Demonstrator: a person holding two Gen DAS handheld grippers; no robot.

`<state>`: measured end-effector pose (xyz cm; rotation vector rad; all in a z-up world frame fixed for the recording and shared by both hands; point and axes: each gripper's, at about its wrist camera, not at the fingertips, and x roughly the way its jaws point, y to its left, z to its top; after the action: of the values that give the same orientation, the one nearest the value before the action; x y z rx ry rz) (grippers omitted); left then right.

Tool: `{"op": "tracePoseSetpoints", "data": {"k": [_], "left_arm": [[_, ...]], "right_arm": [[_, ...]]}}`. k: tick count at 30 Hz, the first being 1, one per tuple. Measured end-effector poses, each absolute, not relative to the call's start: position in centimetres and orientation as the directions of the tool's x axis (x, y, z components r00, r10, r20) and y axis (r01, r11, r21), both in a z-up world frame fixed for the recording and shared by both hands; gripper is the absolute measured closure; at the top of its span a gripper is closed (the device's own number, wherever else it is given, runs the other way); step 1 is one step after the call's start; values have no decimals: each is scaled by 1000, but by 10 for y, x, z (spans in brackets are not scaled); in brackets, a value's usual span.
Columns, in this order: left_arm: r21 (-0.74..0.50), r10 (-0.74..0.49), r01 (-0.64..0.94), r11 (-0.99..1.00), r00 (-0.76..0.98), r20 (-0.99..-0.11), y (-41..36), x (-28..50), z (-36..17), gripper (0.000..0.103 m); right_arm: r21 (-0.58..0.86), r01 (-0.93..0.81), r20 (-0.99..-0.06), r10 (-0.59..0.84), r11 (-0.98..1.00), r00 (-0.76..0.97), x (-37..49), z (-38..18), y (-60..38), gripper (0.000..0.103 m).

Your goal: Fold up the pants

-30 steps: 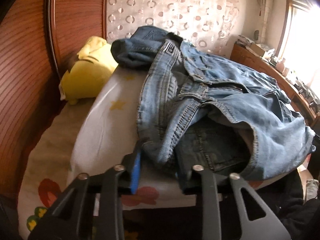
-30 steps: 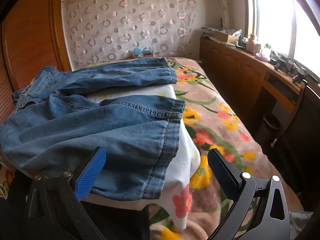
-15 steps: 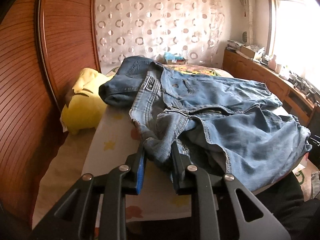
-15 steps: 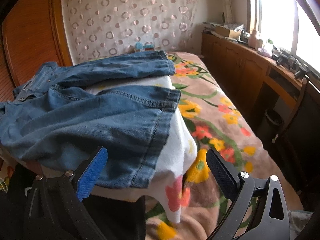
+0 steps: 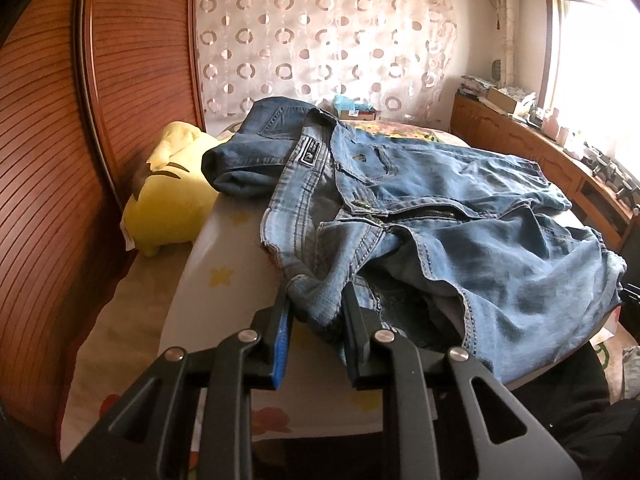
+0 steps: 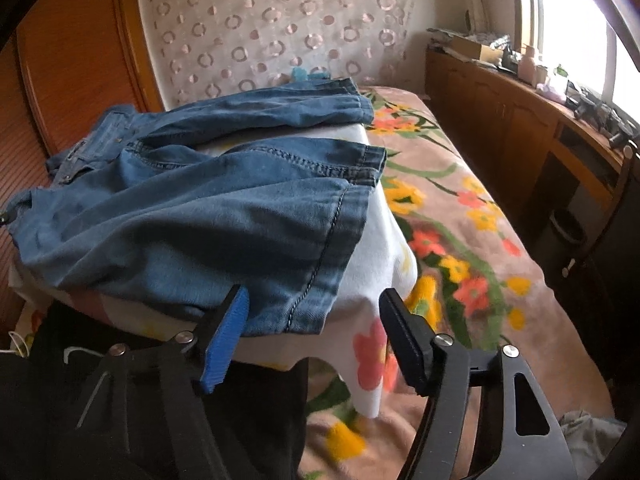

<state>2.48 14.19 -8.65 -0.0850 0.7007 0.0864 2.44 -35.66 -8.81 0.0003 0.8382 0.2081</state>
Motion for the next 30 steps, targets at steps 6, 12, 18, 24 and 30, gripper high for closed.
{"op": "tracePoseSetpoints", "data": {"k": [6,12,18,24,30], "left_arm": [[-50,53,-113,992,756,-652,143,25,-90,83],[-51,57,-121,991,748,-661,144,25,-94,83],[-56,57,-127,990,742,-667,145,26,-98,83],[-56,53,-118,991,753,-655,144,24,-95,84],[-62,48,-106,992,803,-594,137,24,-71,90]], "right_arm": [[76,-205,-740,193,976,645,21,-83,-351,44],[56,-200,-760,172,978,627,21,-87,-346,51],[57,-185,-766,162,981,622,22,-87,-347,76],[67,-211,-766,186,975,616,22,-87,-346,88],[95,-218,-702,221,971,678,23,-58,-354,89]]}}
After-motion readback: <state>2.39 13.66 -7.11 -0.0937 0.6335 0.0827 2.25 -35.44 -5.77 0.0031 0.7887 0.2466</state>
